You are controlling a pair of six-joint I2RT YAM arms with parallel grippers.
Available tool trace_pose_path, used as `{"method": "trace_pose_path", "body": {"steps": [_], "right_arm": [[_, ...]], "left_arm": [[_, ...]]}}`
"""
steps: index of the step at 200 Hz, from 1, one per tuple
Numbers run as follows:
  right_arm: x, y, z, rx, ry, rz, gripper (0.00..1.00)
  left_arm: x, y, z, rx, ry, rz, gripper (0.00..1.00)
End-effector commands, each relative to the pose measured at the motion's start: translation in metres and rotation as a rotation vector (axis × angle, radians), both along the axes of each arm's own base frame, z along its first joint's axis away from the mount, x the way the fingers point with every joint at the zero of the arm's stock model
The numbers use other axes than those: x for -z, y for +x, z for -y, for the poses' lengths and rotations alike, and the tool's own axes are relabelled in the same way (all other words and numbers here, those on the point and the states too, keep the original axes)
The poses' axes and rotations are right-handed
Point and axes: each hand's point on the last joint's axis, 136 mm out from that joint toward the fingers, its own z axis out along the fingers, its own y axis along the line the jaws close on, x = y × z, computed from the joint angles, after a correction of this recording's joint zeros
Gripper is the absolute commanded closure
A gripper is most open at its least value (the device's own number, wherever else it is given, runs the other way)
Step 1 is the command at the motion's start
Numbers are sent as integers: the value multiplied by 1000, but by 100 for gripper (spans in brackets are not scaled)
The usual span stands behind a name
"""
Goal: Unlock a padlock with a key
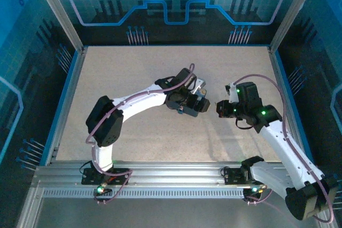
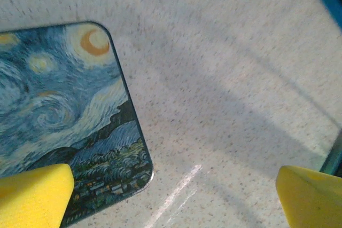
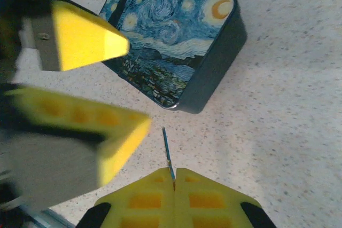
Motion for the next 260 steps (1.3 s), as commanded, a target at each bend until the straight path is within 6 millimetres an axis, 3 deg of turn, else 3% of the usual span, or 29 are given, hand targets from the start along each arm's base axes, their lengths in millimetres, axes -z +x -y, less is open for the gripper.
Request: {"method": "trace_pose_path", "body": {"steps": [1, 22, 44, 98, 136, 177, 260], "right_arm": [[0, 13, -19, -28, 106, 16, 100], [10, 19, -33, -56, 146, -1, 100], [20, 26, -47, -79, 157, -18, 100], [33, 43, -63, -88, 137, -25, 100], [41, 49, -66, -81, 138, -42, 100], [49, 55, -69, -91, 125, -62, 100], [61, 69, -78, -100, 217, -79, 100]], "left_arm": [[-40, 2, -26, -83, -97, 98, 1], [-39, -6, -54, -140, -145, 126, 1], [-21, -19, -74, -180, -161, 98, 1], [42, -35, -83, -245, -148, -71, 1], [65, -21, -84, -281, -183, -124, 1], [74, -3, -81, -302, -185, -115, 1], [75, 35, -79, -322, -224, -100, 1]]}}
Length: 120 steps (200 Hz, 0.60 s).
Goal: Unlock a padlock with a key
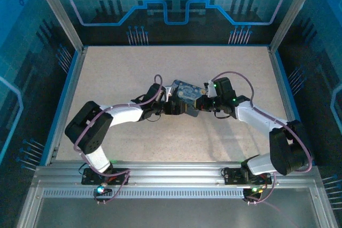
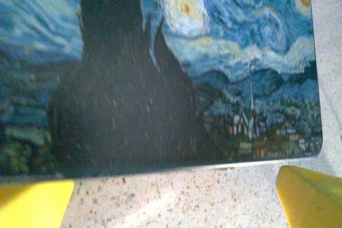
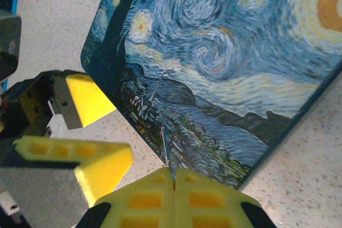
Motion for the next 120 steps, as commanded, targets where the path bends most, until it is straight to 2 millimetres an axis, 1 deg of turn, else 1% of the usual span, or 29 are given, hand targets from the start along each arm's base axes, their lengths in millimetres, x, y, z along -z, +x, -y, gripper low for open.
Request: {"method": "trace_pose_path", "body": {"steps": [1, 23, 49, 87, 103, 120], "right_arm": [[-4, 9, -7, -5, 75, 14, 100], [-1, 12, -8, -10, 96, 12, 100], [2, 13, -6, -8, 89, 14, 100], [8, 13, -3, -3, 80, 2, 100], [11, 13, -1, 5, 75, -4, 100], [12, 12, -1, 7, 74, -5, 100]], "left_arm": [[-18, 20, 12, 15, -59, 48, 1], [-19, 26, 13, 25, -46, 54, 1], [-16, 26, 10, 35, -27, 51, 2], [-25, 16, 9, 62, -48, 60, 6], [-25, 10, 7, 68, -55, 57, 11], [-18, 2, 3, 70, -50, 46, 15]]}}
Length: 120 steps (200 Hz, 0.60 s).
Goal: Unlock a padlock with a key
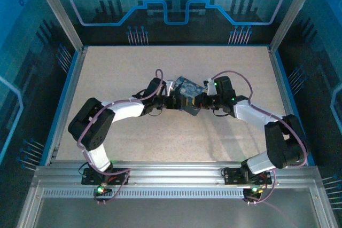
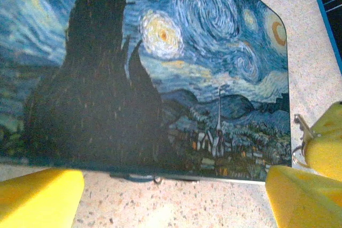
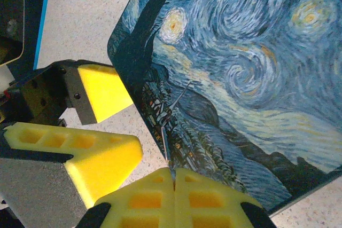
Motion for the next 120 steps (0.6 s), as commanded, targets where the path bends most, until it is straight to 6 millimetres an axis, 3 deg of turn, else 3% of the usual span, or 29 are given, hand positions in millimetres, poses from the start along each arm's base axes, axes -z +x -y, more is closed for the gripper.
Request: {"method": "trace_pose_path", "body": {"steps": [1, 57, 120], "right_arm": [[9, -1, 4, 9, 4, -19, 100], [11, -4, 6, 12, -4, -15, 100], [12, -7, 9, 11, -22, -13, 100]], "left_arm": [[-6, -13, -4, 35, -16, 13, 15], [18, -23, -6, 54, -19, 6, 24], [34, -9, 11, 64, 9, 63, 29]]}}
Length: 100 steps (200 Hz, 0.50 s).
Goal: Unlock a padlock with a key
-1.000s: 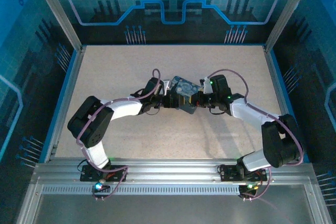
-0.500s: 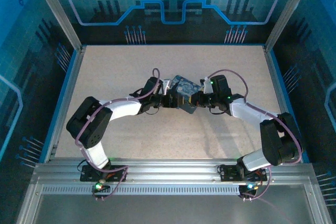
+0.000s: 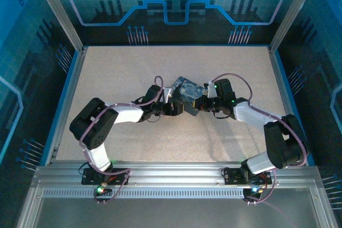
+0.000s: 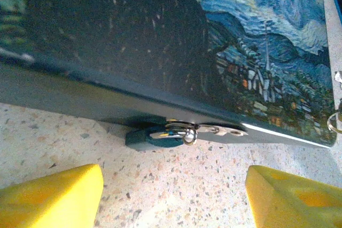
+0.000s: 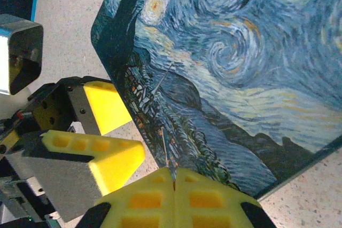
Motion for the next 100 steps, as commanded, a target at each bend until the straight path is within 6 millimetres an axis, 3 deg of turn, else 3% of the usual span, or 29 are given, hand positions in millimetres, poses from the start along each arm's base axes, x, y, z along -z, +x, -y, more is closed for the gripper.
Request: {"method": "trace_pose_path", "body": {"steps": [1, 39, 100], "right_arm": [[-2, 1, 6, 9, -10, 12, 100], [-4, 1, 6, 7, -11, 16, 100], [-1, 0, 7, 7, -16, 14, 100]], "left_arm": [[0, 10, 13, 30, 13, 70, 29], [11, 13, 24, 38, 45, 93, 34], [20, 20, 21, 3, 86, 135, 39]]}}
